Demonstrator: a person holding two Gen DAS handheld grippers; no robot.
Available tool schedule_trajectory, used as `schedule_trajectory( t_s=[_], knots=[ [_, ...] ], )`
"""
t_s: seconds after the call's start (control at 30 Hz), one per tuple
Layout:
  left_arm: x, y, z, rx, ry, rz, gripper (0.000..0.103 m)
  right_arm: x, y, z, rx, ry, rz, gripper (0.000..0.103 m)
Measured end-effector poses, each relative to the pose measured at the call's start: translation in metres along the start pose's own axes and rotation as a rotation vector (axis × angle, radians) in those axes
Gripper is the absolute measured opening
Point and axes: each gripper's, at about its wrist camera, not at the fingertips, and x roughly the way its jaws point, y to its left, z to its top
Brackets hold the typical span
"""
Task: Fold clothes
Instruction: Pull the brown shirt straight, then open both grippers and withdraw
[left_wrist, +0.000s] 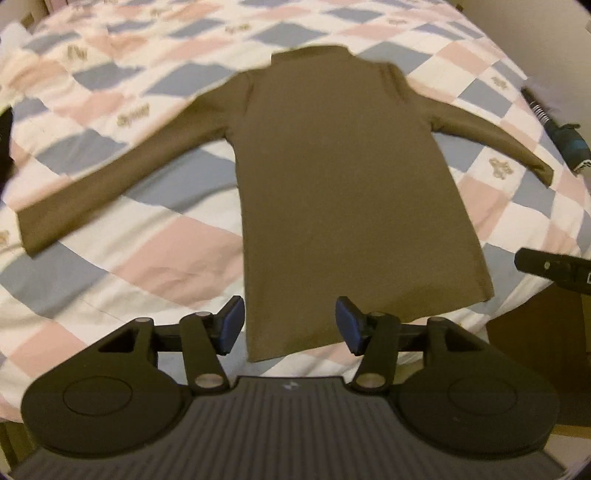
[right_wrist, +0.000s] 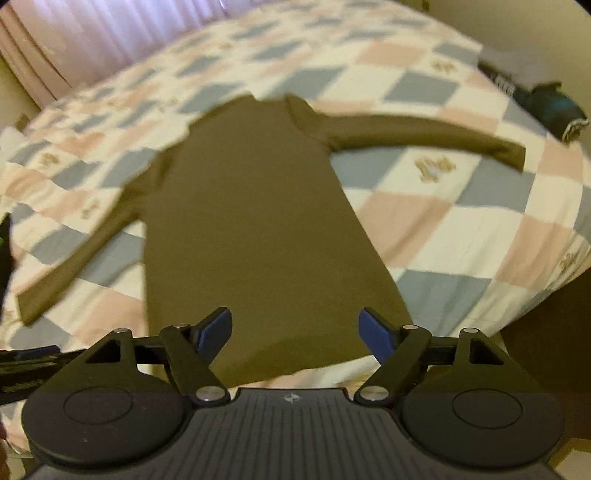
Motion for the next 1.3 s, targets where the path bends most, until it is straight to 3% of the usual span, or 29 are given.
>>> schedule_trajectory(
  t_s=[0.17,0.63,1.3],
  knots=[
    [-0.032,0.001,-0.019,0.005,-0.014,0.018,0.051,-0.033,0.018,-0.018,-0.001,-0.007,0.001,0.083],
    [-0.093,0.0,-0.059,0.022,-0.055,-0.03,0.054,-0.09,0.031,-0.062,-0.06,-0.012,-0.033,0.084],
    [-0.095,-0.011,-0.034,0.049,-0.094,-0.063,0.059,-0.097,0.024,-0.043,-0.037,-0.044,-0.044,0.084]
  ],
)
